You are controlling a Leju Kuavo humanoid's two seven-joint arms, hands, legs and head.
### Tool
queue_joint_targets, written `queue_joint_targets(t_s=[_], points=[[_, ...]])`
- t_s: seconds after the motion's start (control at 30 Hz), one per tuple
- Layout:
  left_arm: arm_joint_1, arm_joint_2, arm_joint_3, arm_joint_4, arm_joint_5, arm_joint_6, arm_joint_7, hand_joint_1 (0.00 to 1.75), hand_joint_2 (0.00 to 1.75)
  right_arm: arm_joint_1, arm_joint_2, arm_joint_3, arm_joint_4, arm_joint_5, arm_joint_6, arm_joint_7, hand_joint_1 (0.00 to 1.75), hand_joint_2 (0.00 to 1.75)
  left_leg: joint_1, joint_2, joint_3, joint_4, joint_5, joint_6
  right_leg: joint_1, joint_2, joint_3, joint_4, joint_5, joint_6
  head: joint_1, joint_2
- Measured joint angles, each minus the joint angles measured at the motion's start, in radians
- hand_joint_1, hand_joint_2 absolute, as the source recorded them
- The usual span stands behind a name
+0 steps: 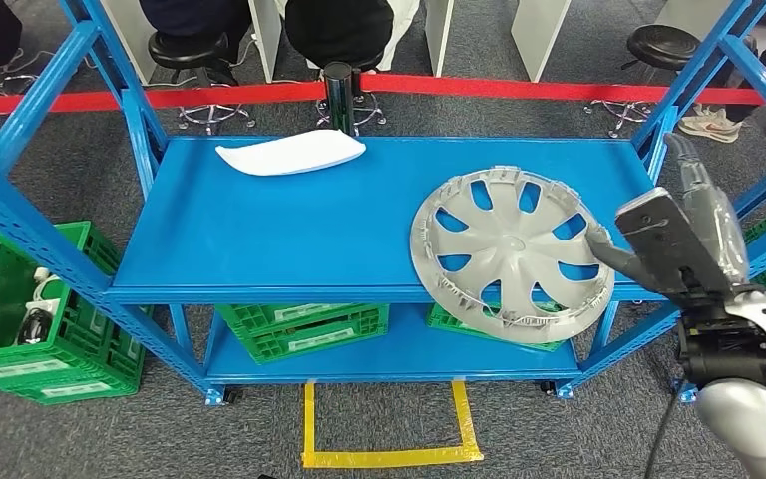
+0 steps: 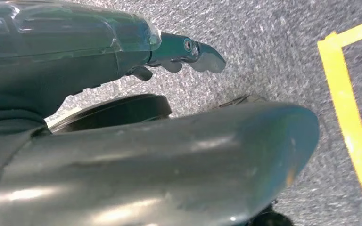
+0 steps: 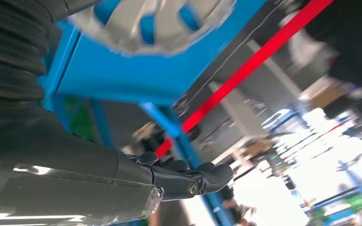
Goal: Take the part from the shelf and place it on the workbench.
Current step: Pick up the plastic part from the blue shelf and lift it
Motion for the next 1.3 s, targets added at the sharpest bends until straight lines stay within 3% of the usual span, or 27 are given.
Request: queue_joint_targets(t_s=[0.13, 0.3, 0.4, 0.6, 0.8, 0.97, 1.07, 1.1, 1.2, 1.3], points=[[0.000, 0.003, 0.000, 0.000, -0.010, -0.017, 0.015, 0.00, 0.00, 0.080, -0.062, -0.091, 0.052, -0.005, 0.054, 0.012, 0.00, 1.75, 0.000, -0.011, 0.001, 0.000, 0.000, 0.000, 0.000, -0.007, 0.002, 0.000, -0.002, 0.003, 0.000, 0.000], [0.001, 0.008, 0.000, 0.001, -0.012, -0.022, 0.026, 0.00, 0.00, 0.157, -0.102, -0.212, 0.085, -0.006, 0.099, 0.016, 0.00, 1.75, 0.000, -0.014, 0.000, 0.000, 0.000, 0.000, 0.000, -0.010, 0.003, 0.000, -0.004, 0.004, 0.000, 0.000], [0.001, 0.008, -0.001, 0.001, -0.013, -0.027, 0.032, 0.00, 0.00, 0.173, -0.110, -0.259, 0.100, -0.008, 0.136, 0.016, 0.00, 1.75, 0.000, -0.013, 0.001, -0.001, 0.000, 0.000, 0.000, -0.009, 0.002, 0.000, -0.004, 0.005, 0.000, 0.000], [0.001, 0.011, -0.001, 0.001, -0.004, -0.028, 0.015, 0.00, 0.00, 0.166, -0.086, -0.345, 0.144, -0.061, 0.332, 0.017, 0.00, 1.75, 0.001, -0.010, 0.001, -0.001, 0.000, 0.000, 0.000, -0.009, 0.002, 0.000, -0.004, 0.005, 0.000, 0.000], [0.000, 0.010, -0.001, 0.000, -0.005, -0.005, -0.025, 0.00, 0.00, 0.127, -0.065, -0.330, 0.233, 0.052, 0.389, 0.015, 0.00, 1.75, 0.001, 0.003, 0.001, -0.001, 0.000, 0.000, 0.001, -0.004, 0.003, 0.000, -0.004, 0.005, 0.000, 0.000], [-0.003, 0.003, -0.001, 0.000, -0.004, -0.008, -0.038, 0.00, 0.00, 0.017, -0.056, -0.177, 0.311, -0.036, 0.411, -0.006, 0.00, 1.75, 0.001, 0.019, 0.003, -0.002, -0.002, 0.002, 0.002, 0.006, 0.002, 0.001, -0.002, 0.003, -0.001, 0.000], [-0.005, -0.001, -0.001, 0.000, -0.011, -0.014, -0.040, 0.00, 0.00, -0.028, -0.053, -0.088, 0.346, -0.071, 0.401, -0.024, 0.00, 0.44, 0.001, 0.021, 0.004, -0.003, -0.002, 0.002, 0.002, 0.007, 0.003, 0.001, -0.002, 0.003, -0.001, 0.000], [-0.005, -0.002, -0.001, 0.000, -0.018, -0.017, -0.041, 0.00, 0.00, -0.042, -0.053, -0.059, 0.355, -0.081, 0.403, -0.035, 0.00, 0.44, 0.001, 0.022, 0.004, -0.003, -0.002, 0.002, 0.002, 0.007, 0.003, 0.001, -0.002, 0.003, -0.001, 0.000], [-0.006, -0.002, -0.002, 0.000, -0.044, -0.021, -0.041, 0.00, 0.00, -0.084, -0.051, 0.028, 0.375, -0.090, 0.425, -0.055, 0.00, 1.75, 0.001, 0.025, 0.005, -0.004, -0.002, 0.002, 0.002, 0.009, 0.003, 0.001, -0.002, 0.003, -0.001, 0.000], [-0.009, 0.002, -0.005, 0.000, -0.061, -0.020, -0.031, 0.00, 0.00, -0.136, -0.040, 0.126, 0.396, -0.070, 0.466, -0.059, 0.00, 1.75, 0.001, 0.029, 0.006, -0.004, -0.002, 0.001, 0.002, 0.011, 0.002, 0.001, -0.002, 0.003, -0.001, 0.000]])
